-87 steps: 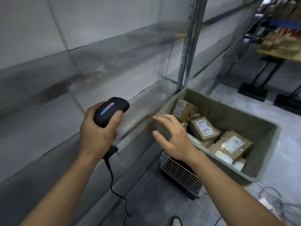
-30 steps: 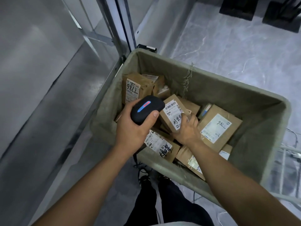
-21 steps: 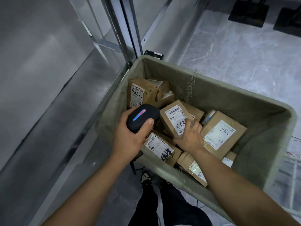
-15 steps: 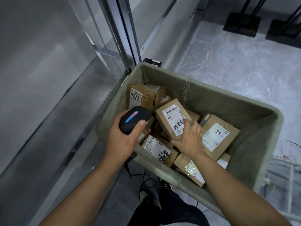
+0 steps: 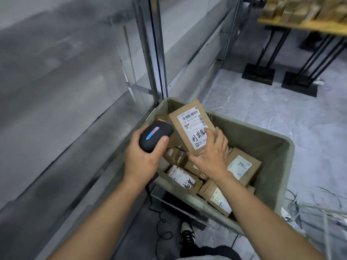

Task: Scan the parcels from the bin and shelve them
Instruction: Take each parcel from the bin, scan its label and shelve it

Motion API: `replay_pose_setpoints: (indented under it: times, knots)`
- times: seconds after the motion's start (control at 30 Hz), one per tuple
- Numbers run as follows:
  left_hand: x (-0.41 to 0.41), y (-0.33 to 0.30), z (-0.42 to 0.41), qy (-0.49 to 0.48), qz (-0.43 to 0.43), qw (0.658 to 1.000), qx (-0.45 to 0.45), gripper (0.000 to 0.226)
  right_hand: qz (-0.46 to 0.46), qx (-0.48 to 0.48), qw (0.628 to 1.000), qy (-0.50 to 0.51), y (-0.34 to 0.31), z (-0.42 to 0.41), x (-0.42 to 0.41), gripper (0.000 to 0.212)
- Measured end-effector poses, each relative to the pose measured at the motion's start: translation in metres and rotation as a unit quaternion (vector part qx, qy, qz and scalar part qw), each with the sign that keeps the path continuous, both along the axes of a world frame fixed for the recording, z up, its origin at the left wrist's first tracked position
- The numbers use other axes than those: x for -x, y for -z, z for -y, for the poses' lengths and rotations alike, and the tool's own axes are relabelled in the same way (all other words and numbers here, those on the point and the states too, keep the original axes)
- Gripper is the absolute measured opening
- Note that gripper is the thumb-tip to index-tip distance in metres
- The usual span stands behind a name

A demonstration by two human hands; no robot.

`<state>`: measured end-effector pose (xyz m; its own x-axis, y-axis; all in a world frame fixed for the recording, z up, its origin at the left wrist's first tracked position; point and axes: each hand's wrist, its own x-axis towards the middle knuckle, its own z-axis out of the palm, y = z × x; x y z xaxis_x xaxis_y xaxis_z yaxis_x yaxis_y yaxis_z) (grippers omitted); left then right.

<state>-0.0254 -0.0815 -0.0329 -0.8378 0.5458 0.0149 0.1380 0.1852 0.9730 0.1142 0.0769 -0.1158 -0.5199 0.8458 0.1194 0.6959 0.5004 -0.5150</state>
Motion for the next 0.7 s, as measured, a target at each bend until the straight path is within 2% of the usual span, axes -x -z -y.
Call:
replay_pose_setpoints:
  times: [0.33,0.7]
  knots:
    - [-0.001,-0.05,0.055,0.027,-0.136,0.99,0.016,0.055,0.019,-0.097,0.989,-0.106,-0.058,0.022,0.005,0.109]
    - [0.0,-0.061,0.119,0.011,-0.186,0.982,0.025,0.06,0.042,-0.158,0.956,-0.243,-0.092,0.063,0.023,0.11]
